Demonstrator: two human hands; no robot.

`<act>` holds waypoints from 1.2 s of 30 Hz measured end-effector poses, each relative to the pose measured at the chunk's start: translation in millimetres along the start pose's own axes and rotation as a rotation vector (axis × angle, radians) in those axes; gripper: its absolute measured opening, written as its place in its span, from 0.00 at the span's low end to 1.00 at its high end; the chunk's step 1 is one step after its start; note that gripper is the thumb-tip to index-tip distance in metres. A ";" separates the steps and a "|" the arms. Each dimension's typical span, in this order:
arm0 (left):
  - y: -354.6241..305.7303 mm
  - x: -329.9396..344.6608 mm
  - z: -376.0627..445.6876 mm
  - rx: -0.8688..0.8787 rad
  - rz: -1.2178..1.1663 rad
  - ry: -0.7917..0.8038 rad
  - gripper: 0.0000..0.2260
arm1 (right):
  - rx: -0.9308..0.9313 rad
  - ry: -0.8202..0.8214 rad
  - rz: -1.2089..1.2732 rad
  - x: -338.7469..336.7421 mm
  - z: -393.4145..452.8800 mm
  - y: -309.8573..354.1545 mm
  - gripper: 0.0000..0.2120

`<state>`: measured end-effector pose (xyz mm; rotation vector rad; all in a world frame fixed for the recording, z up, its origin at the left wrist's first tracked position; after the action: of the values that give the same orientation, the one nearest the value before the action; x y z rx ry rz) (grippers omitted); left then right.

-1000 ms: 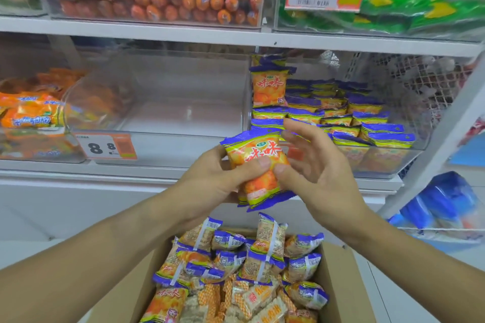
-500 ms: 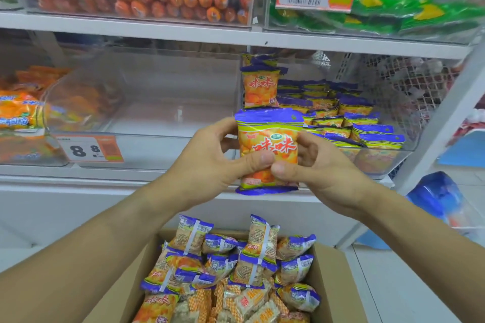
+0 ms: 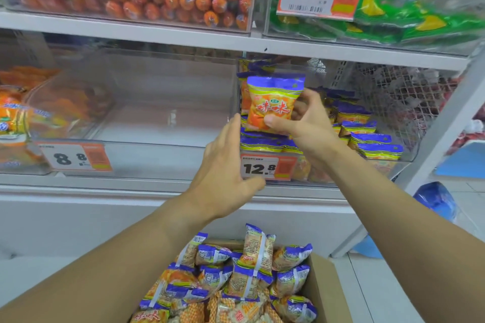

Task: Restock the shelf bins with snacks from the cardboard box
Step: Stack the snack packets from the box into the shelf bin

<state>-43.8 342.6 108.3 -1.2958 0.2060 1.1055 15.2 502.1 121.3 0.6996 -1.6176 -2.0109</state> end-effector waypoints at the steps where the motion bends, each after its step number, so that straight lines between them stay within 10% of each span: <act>1: 0.2 0.2 0.0 0.000 0.009 0.000 0.44 | 0.032 0.024 -0.008 4.2 3.5 -7.3 0.40; 8: 11.5 7.0 -0.4 -0.037 0.016 0.089 0.49 | 0.110 0.135 -0.370 21.1 13.6 -17.2 0.28; 12: 11.4 7.5 0.5 -0.037 0.005 0.097 0.49 | 0.050 0.004 -0.318 16.2 10.8 -6.6 0.38; 19: 13.8 10.2 4.2 -0.051 0.043 0.117 0.51 | -0.102 -0.065 -0.598 24.9 5.0 5.9 0.18; 28: 23.4 9.7 5.8 -0.025 0.055 0.134 0.47 | -0.007 -0.052 -0.602 19.2 -1.9 -0.6 0.27; 31: 22.2 -7.6 4.3 -0.012 -0.038 0.015 0.40 | -0.138 -0.200 -0.535 -1.4 -21.4 19.2 0.32; 36: -8.2 -49.5 -13.2 0.199 0.017 -0.237 0.17 | -0.514 -0.166 -0.473 4.9 -76.2 62.7 0.11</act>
<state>-57.1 306.3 142.7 -0.9789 0.1456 1.2108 63.1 429.8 168.6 0.7757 -0.9876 -2.7404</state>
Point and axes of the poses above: each hand's wrist, its own z-axis towards the middle knuckle, its own x-axis out of the palm, y = z × x, the point moved 10 cm from there along z, towards the middle knuckle, and after that the axes turned 2 degrees about z, right-handed, at the moved point
